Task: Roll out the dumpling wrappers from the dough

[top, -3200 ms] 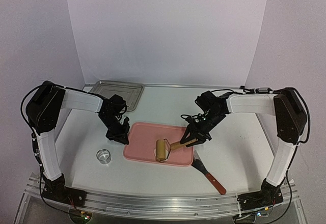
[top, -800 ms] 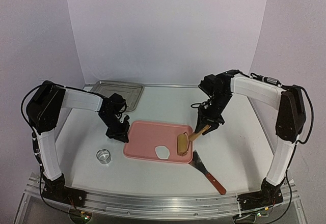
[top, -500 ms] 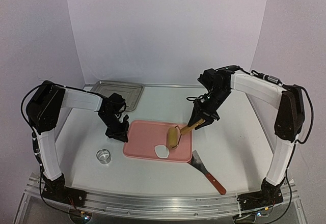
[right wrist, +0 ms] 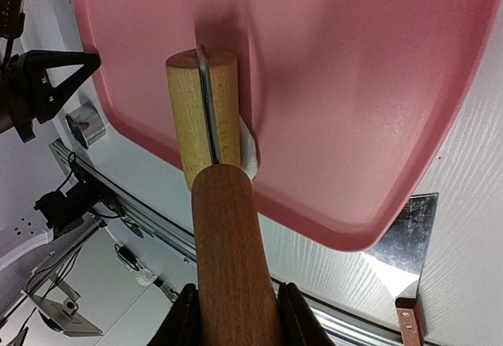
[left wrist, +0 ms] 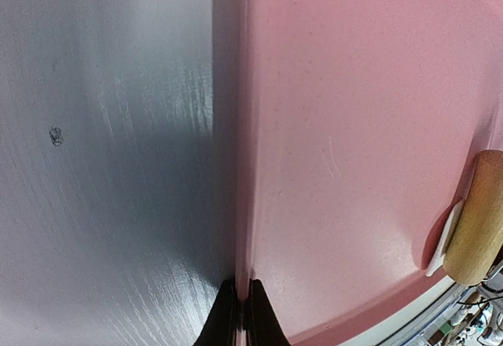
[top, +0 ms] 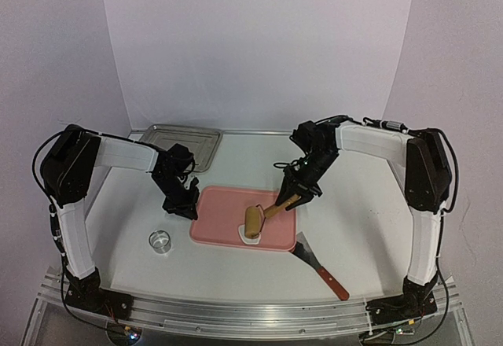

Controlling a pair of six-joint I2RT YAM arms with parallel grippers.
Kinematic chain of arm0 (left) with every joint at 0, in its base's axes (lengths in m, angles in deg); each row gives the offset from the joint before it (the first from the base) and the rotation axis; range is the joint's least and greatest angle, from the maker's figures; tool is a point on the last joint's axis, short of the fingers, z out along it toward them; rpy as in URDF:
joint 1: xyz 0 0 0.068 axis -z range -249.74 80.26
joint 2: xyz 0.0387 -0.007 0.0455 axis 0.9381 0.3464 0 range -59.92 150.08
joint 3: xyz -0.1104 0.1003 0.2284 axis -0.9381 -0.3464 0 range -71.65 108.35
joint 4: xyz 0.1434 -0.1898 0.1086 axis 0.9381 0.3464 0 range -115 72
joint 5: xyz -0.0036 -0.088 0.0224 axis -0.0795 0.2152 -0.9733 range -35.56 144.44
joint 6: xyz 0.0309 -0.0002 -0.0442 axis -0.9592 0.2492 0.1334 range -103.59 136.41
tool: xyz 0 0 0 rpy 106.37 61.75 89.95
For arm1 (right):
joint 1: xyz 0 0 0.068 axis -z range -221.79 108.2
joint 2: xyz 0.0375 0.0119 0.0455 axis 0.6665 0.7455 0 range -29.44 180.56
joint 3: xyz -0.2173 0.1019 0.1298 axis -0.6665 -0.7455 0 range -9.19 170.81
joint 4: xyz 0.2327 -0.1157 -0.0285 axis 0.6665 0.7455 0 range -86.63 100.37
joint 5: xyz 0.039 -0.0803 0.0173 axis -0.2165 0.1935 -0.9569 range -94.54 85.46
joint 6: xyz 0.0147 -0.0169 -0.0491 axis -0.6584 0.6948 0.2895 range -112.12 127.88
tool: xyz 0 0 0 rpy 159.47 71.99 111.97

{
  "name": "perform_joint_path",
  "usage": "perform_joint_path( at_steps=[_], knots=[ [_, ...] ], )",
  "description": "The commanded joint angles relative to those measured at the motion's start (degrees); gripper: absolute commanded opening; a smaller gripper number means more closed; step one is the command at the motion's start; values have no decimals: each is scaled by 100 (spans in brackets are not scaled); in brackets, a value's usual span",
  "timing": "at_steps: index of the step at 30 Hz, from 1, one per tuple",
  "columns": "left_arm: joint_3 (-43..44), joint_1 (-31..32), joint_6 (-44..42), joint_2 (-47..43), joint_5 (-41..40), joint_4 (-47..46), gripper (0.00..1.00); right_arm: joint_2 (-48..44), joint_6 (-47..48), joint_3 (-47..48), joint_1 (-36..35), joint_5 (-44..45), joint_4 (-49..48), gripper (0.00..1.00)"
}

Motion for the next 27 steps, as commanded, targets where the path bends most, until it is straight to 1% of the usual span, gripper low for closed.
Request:
perform_joint_path(
  at_steps=[1, 5, 9, 11, 14, 19, 22, 24, 27],
  knots=[
    [240, -22, 63, -18, 49, -51, 0, -79, 80, -370, -54, 1188, 777, 0],
    [213, -22, 67, -40, 45, -51, 0, 28, 213, -553, -94, 1458, 840, 0],
    [225, -22, 22, -59, 0, 24, 0, 616, 216, -365, -328, 1596, 763, 0],
    [204, -22, 21, -106, -63, 61, 0, 714, 174, -371, -355, 1628, 690, 0],
    [149, -22, 61, -141, -102, 44, 0, 558, 207, -511, -294, 1814, 742, 0],
    [93, -22, 164, -134, -72, -51, 0, -100, 428, -1221, 104, 2027, 927, 0],
    [101, -21, 187, -126, -54, -81, 0, -62, 537, -1376, 96, 2005, 953, 0],
    [95, -21, 175, -129, -52, -74, 0, 211, 481, -1215, -36, 1895, 843, 0],
    [86, -21, 147, -159, -86, -34, 0, 673, 370, -685, -292, 1786, 766, 0]
  ],
)
